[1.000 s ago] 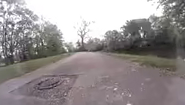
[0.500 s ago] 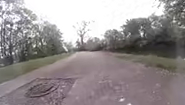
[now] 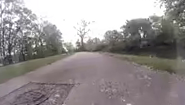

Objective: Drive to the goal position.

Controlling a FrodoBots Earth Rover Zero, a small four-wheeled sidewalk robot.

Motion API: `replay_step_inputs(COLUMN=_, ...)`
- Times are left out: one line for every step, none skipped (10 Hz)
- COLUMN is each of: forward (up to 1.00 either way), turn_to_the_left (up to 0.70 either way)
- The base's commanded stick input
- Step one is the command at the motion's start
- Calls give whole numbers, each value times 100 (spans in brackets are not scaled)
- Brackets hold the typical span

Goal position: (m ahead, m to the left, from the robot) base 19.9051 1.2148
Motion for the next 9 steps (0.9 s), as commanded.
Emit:
replay_step_inputs(forward=70, turn_to_the_left=0)
replay_step_inputs(forward=70, turn_to_the_left=0)
replay_step_inputs(forward=70, turn_to_the_left=0)
replay_step_inputs(forward=70, turn_to_the_left=0)
replay_step_inputs(forward=70, turn_to_the_left=0)
replay_step_inputs(forward=70, turn_to_the_left=0)
replay_step_inputs(forward=70, turn_to_the_left=0)
replay_step_inputs(forward=70, turn_to_the_left=0)
replay_step_inputs(forward=70, turn_to_the_left=0)
